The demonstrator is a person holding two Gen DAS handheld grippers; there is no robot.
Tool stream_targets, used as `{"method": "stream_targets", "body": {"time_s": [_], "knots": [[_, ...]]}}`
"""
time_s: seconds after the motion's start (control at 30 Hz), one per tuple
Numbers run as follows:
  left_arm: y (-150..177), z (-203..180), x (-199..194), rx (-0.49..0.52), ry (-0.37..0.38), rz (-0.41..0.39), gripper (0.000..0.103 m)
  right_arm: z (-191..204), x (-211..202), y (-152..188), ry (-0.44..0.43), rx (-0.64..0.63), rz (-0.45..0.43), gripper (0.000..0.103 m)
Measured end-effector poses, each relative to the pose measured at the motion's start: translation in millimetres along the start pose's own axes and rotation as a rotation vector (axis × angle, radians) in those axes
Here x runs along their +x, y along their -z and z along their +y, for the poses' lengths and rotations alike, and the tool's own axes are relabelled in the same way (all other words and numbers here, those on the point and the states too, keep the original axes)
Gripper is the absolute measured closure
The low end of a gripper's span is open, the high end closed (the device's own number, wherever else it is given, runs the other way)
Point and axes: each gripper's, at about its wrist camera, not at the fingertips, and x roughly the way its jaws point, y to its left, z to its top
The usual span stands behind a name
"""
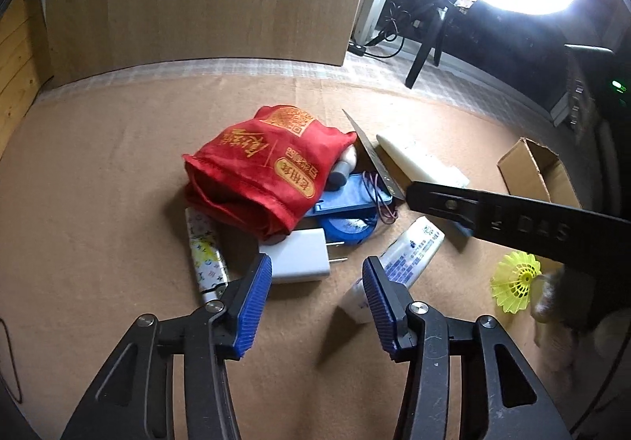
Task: Organize objects
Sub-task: 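Move the left tool to the white dotted tissue pack and close on it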
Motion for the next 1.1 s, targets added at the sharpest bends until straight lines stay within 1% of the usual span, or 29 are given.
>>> {"method": "stream_targets", "body": {"time_s": [0.07, 0.13, 0.23, 0.4, 0.5, 0.63, 0.73, 0.9, 0.97, 1.0, 1.03, 1.07, 1.1], "knots": [[-1, -1, 3, 0.002, 0.008, 0.002, 0.054, 0, 6, -2, 0.002, -0.003, 0.018, 0.065], [-1, -1, 7, 0.001, 0.02, 0.013, 0.055, 0, 11, -2, -0.006, -0.001, 0.039, 0.071], [1, -1, 9, -0.004, 0.042, 0.02, 0.055, -3, 14, 1, -0.02, 0.01, 0.066, 0.075], [6, -5, 9, 0.017, 0.055, 0.033, 0.055, -6, 8, 12, -0.04, 0.027, 0.076, 0.075], [15, -7, 10, 0.027, 0.062, 0.055, 0.055, -8, 5, 26, -0.04, 0.028, 0.094, 0.075], [30, -8, 13, 0.045, 0.057, 0.074, 0.055, -16, 2, 44, -0.043, 0.062, 0.098, 0.075], [38, -5, 11, 0.036, 0.058, 0.079, 0.055, -24, -3, 55, -0.074, 0.103, 0.095, 0.075], [48, 3, 1, 0.022, 0.057, 0.074, 0.055, -22, -11, 70, -0.144, 0.107, 0.121, 0.075], [53, 8, -4, 0.019, 0.062, 0.074, 0.053, -19, -19, 74, -0.135, 0.097, 0.101, 0.071], [56, 9, -6, 0.015, 0.072, 0.079, 0.051, -19, -24, 76, -0.12, 0.095, 0.085, 0.061], [58, 9, -7, 0.012, 0.083, 0.081, 0.046, -19, -28, 77, -0.109, 0.094, 0.07, 0.05], [59, 9, -7, 0.009, 0.1, 0.086, 0.039, -19, -31, 78, -0.099, 0.093, 0.053, 0.047], [60, 9, -7, 0.009, 0.113, 0.091, 0.034, -18, -32, 80, -0.098, 0.091, 0.045, 0.046]]}}
